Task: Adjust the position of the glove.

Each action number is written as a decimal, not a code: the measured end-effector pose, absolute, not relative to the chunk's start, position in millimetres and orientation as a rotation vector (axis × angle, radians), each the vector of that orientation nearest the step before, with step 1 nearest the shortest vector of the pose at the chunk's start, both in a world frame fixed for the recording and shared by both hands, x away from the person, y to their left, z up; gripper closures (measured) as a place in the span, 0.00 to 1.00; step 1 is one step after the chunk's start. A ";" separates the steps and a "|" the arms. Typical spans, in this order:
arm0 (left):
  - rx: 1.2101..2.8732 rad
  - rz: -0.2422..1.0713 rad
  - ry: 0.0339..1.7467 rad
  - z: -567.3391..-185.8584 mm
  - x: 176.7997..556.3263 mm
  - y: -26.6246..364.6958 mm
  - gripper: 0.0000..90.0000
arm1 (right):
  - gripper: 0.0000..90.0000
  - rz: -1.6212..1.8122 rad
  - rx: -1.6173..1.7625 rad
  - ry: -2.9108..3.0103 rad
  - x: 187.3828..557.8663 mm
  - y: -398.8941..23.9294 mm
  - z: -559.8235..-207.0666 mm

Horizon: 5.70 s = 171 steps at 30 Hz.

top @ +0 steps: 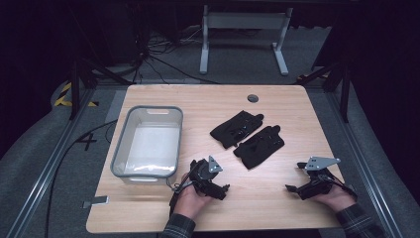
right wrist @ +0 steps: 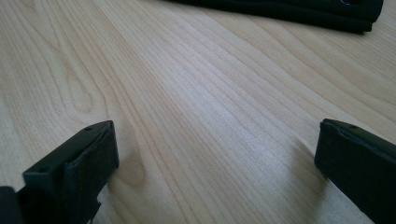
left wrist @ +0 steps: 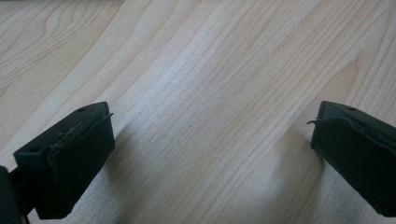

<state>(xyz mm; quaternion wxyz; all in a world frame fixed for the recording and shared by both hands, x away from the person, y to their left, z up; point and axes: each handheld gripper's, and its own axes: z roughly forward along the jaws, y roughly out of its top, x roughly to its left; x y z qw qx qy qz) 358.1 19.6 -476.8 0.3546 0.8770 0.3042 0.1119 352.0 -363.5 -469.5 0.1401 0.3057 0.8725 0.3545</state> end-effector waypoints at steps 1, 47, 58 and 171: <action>2.267 0.289 0.786 -476.8 358.1 19.6 0.00 | 0.00 1.024 0.883 2.521 352.0 -363.5 -469.5; 2.277 0.279 0.763 -476.6 357.7 19.0 0.00 | 1.00 1.211 0.732 2.591 405.7 -300.9 -438.7; 2.276 0.278 0.764 -476.7 357.8 18.9 0.00 | 1.00 1.178 0.688 2.626 421.5 -276.1 -449.9; 2.272 0.282 0.767 -476.8 357.2 18.8 0.00 | 1.00 1.038 0.702 2.745 371.5 -349.2 -447.8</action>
